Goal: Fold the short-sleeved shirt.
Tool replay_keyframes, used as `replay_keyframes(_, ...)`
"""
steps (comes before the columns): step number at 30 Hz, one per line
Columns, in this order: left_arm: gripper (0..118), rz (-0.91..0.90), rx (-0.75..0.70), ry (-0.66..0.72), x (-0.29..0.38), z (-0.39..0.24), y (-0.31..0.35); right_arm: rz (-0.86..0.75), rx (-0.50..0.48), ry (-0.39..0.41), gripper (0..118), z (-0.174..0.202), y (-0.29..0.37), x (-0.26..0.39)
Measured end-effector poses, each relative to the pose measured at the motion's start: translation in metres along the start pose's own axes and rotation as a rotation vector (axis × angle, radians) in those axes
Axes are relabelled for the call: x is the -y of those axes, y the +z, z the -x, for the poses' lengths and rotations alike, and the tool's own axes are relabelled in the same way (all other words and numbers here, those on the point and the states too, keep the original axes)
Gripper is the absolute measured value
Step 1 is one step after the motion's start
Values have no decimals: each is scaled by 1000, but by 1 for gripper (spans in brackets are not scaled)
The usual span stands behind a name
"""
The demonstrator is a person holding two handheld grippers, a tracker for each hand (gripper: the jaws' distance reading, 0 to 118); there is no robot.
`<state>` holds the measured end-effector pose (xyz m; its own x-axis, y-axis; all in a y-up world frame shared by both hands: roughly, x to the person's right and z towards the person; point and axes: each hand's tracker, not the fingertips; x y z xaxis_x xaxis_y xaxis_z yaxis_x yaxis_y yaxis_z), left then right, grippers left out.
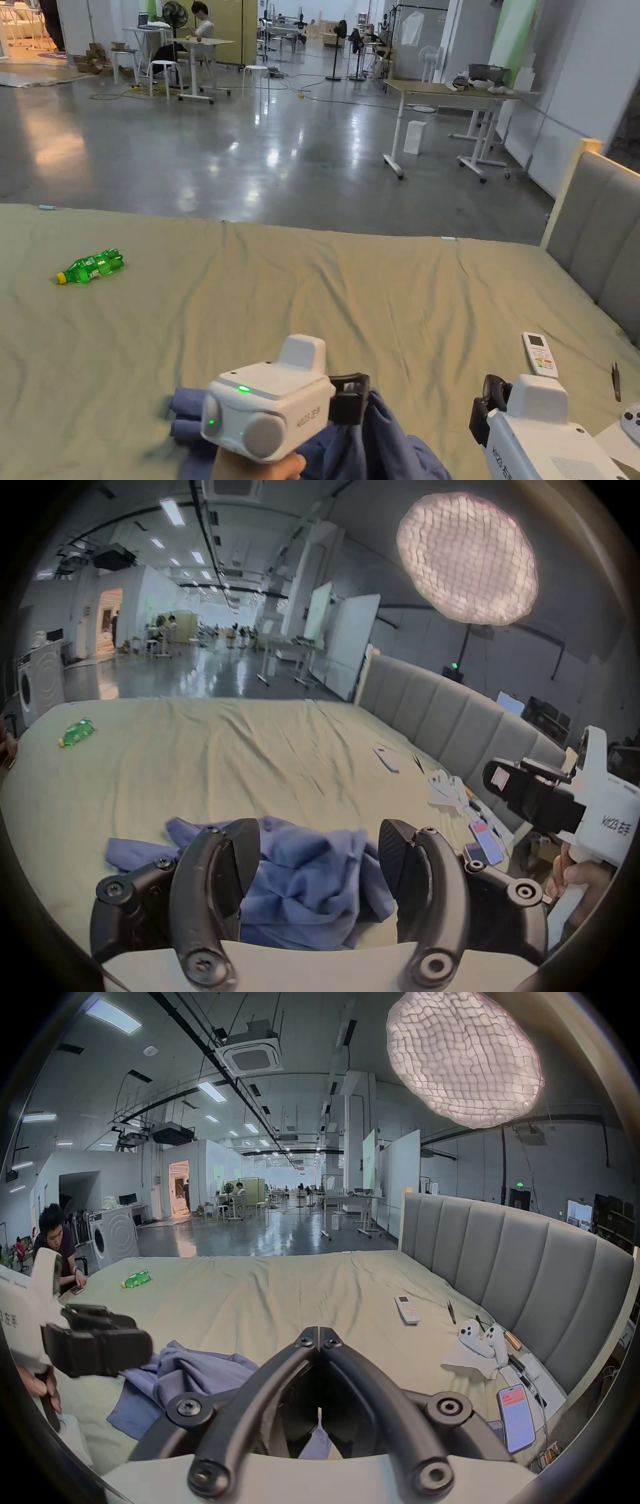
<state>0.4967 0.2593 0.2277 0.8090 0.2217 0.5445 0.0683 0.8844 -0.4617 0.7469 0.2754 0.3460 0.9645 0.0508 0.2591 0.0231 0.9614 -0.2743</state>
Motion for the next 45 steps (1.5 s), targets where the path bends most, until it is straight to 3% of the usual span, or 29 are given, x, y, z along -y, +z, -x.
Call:
replay_keyframes(8, 68, -196, -300, -34, -14, 51, 71, -70, -26, 28, 0, 26, -4, -17)
replay_keyframes(12, 15, -243, -394, -46, -17, 69, 97, -102, -31, 37, 0, 43, -2, -26)
replay_keyframes(15, 4, -257, -463, -80, -15, 77, 112, -128, -35, 35, 0, 52, 1, -30)
replay_keyframes(24, 0, -144, -473, 52, 0, 124, 107, -115, -61, 32, 0, 62, -13, -24)
replay_keyframes(33, 0, 199, -402, 197, 25, 196, 16, -66, -55, 40, 0, 48, -34, -8)
replay_keyframes(35, 4, 269, -389, 230, 30, 206, -2, -52, -47, 41, 0, 43, -39, -2)
replay_keyframes(40, 74, 311, -402, 257, 34, 226, -43, -9, -26, 47, 0, 31, -43, 6)
replay_keyframes(42, 81, 323, -432, 242, 33, 232, -62, 8, -16, 43, 0, 24, -52, 18)
replay_keyframes(45, 81, 408, -458, 237, 43, 240, -89, 48, -4, 28, 0, 17, -54, 24)
